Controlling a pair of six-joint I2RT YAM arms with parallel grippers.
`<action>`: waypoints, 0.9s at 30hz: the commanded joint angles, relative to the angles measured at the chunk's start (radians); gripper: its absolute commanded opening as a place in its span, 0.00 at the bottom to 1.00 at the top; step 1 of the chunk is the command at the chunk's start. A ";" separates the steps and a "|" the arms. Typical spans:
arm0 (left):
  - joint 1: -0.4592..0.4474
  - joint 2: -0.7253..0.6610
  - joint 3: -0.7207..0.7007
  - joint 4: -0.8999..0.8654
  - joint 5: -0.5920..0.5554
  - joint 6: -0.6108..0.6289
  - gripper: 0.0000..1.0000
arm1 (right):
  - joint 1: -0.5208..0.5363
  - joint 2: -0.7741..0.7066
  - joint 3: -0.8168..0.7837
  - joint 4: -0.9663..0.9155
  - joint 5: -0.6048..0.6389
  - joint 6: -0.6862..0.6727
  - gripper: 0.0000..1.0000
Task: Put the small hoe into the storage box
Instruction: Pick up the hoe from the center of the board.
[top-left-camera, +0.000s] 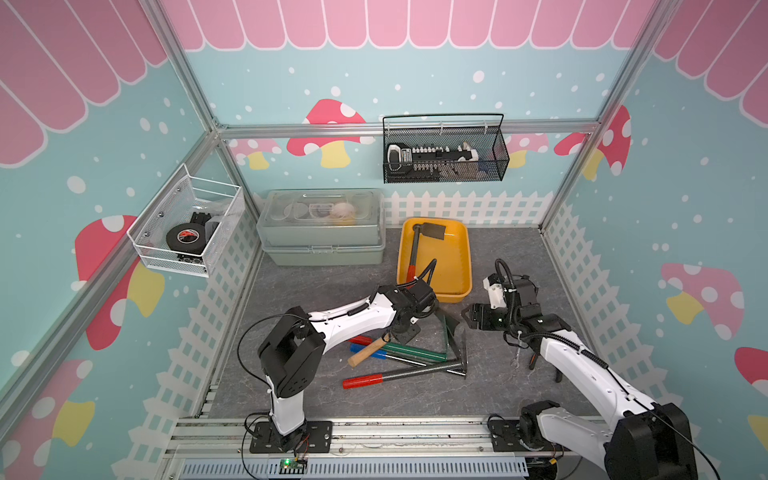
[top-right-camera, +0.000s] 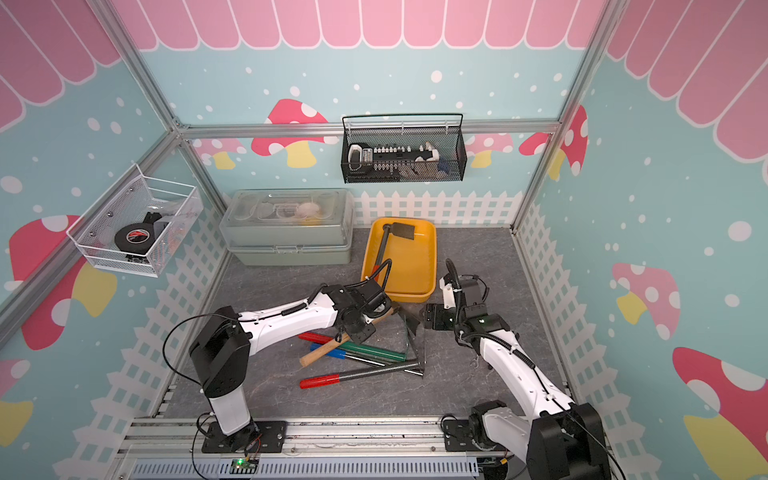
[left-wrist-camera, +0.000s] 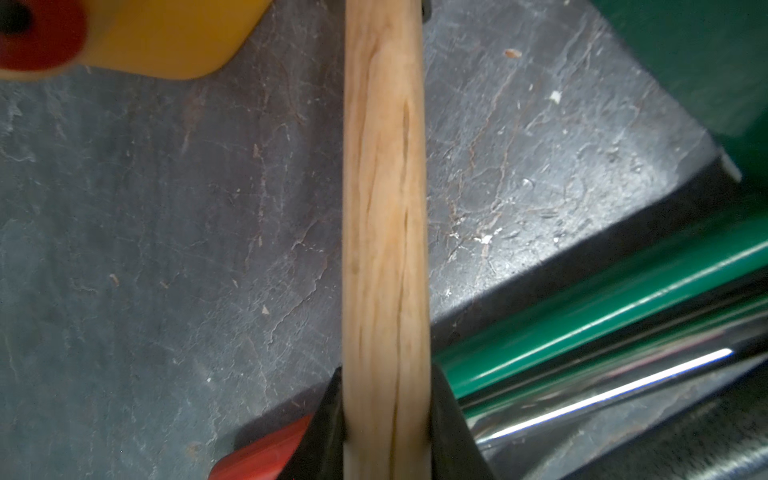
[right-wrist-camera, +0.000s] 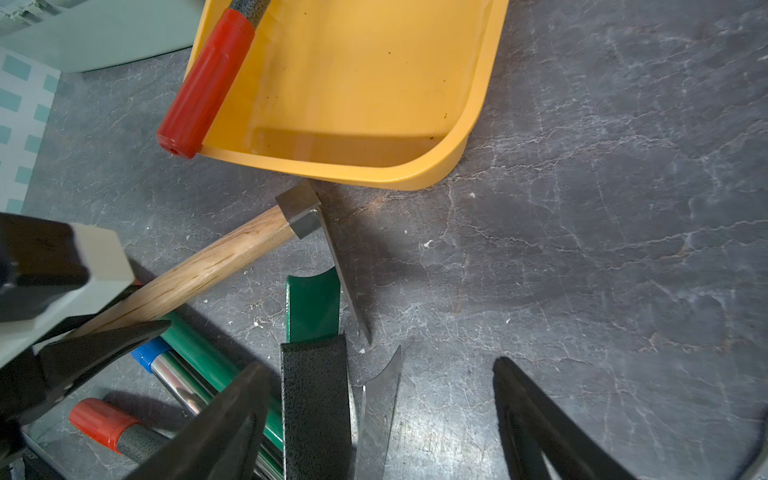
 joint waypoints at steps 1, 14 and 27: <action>-0.008 -0.075 0.032 -0.003 -0.015 -0.012 0.00 | -0.002 0.000 0.024 0.000 0.007 -0.002 0.84; -0.019 -0.137 0.050 -0.007 -0.038 -0.027 0.00 | -0.003 -0.005 0.027 -0.003 0.006 0.005 0.84; -0.024 -0.191 0.096 -0.008 -0.038 -0.051 0.00 | -0.003 -0.005 0.035 -0.017 0.026 0.007 0.84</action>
